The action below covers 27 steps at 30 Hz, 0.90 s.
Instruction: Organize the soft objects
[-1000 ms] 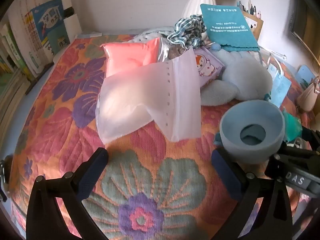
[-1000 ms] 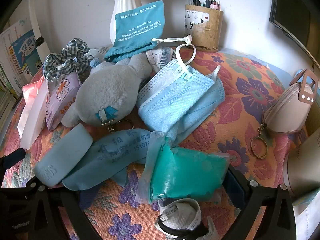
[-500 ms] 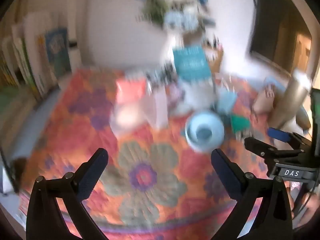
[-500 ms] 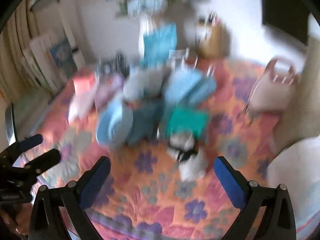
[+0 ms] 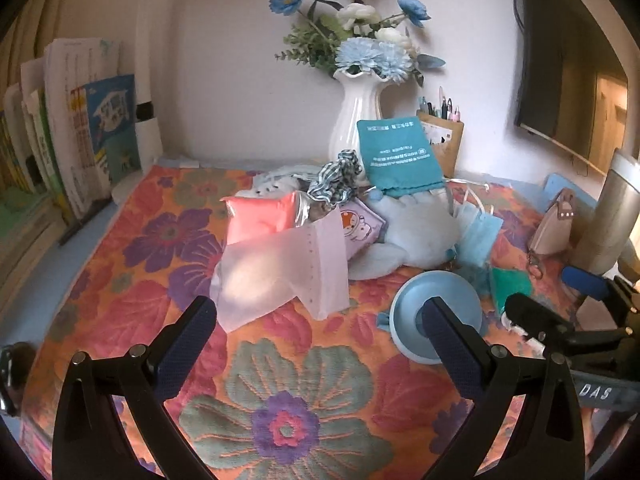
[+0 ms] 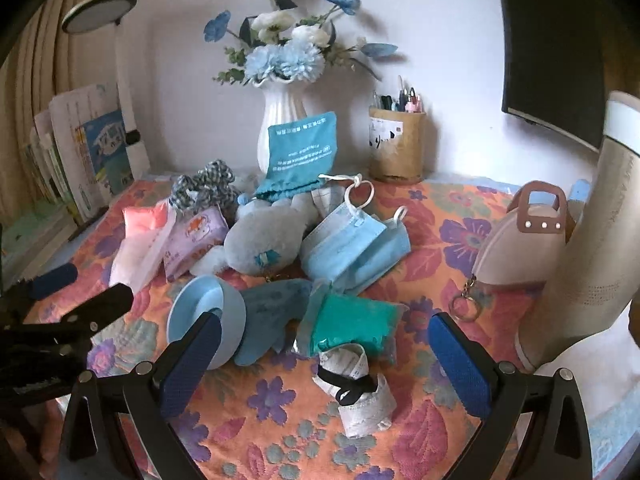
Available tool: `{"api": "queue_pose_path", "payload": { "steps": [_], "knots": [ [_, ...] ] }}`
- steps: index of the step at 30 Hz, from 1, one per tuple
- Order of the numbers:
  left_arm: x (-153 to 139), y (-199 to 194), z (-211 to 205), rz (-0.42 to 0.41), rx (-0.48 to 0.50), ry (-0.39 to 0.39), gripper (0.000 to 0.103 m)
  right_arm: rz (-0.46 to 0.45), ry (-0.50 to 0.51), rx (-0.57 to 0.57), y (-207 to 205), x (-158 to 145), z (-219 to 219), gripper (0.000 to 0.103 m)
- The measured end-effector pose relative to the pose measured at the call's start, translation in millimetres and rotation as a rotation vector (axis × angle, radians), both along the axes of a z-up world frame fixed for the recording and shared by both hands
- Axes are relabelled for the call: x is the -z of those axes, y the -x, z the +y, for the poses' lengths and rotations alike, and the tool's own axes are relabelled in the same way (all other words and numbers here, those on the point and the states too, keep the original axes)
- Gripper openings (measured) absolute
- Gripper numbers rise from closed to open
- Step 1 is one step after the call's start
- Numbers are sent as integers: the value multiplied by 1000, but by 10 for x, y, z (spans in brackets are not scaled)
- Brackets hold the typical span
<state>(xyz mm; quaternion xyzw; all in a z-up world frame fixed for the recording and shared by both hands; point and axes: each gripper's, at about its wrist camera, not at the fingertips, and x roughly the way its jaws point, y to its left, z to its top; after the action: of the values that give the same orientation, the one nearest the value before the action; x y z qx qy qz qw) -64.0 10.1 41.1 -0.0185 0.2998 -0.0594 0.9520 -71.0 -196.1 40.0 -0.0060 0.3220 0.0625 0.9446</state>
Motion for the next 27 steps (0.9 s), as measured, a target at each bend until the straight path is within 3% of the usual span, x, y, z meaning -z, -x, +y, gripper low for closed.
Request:
{"api": "queue_pose_path", "payload": {
  "steps": [5,27],
  "knots": [
    [7,-8,8,9,-16,16,102,-32,28,-3,38,8,57,103],
    [22,-22,-38,29,-4,-19,102,-22,60,6,32,55,112,103]
  ]
}}
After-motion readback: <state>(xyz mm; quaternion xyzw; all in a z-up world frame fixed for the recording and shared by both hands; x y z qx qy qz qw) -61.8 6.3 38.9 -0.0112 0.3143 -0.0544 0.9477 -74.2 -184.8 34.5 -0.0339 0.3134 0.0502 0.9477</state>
